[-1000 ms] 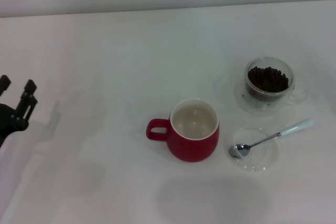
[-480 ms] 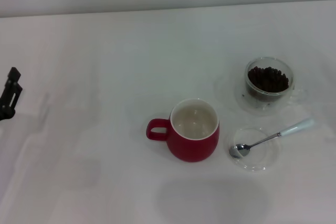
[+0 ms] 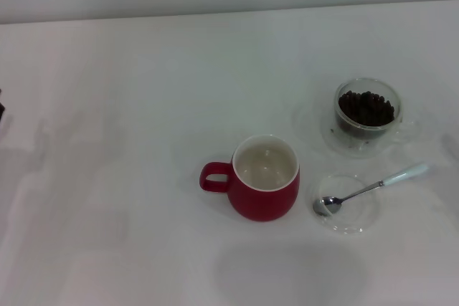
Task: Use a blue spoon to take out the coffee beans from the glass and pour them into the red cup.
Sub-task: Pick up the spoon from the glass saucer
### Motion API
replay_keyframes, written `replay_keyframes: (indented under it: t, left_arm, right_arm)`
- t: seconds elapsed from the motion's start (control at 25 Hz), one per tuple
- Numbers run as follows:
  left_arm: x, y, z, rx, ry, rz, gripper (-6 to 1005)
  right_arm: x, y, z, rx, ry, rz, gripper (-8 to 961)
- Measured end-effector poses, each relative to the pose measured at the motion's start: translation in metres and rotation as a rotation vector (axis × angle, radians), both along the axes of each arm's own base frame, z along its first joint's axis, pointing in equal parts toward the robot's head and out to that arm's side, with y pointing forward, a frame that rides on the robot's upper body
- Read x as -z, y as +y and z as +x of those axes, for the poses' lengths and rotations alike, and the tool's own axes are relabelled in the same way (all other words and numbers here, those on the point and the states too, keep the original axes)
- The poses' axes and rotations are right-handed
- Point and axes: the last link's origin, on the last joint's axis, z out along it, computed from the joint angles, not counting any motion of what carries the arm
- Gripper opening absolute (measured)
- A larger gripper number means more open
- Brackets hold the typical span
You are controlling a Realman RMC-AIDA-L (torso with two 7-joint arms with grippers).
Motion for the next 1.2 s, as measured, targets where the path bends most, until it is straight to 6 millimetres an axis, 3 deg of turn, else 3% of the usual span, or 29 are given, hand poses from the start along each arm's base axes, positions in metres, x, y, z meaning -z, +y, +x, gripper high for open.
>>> replay_keyframes:
  t: [0.44, 1.2]
  left_arm:
    - [-0.001, 0.008, -0.001, -0.028, -0.001, 0.002, 567]
    - [0.001, 0.021, 0.005, -0.021, 0.007, -0.013, 567]
  right_arm:
    - [0.036, -0.007, -0.011, -0.005, 0.038, -0.082, 871]
    - [0.059, -0.012, -0.023, -0.020, 0.102, -0.140, 871]
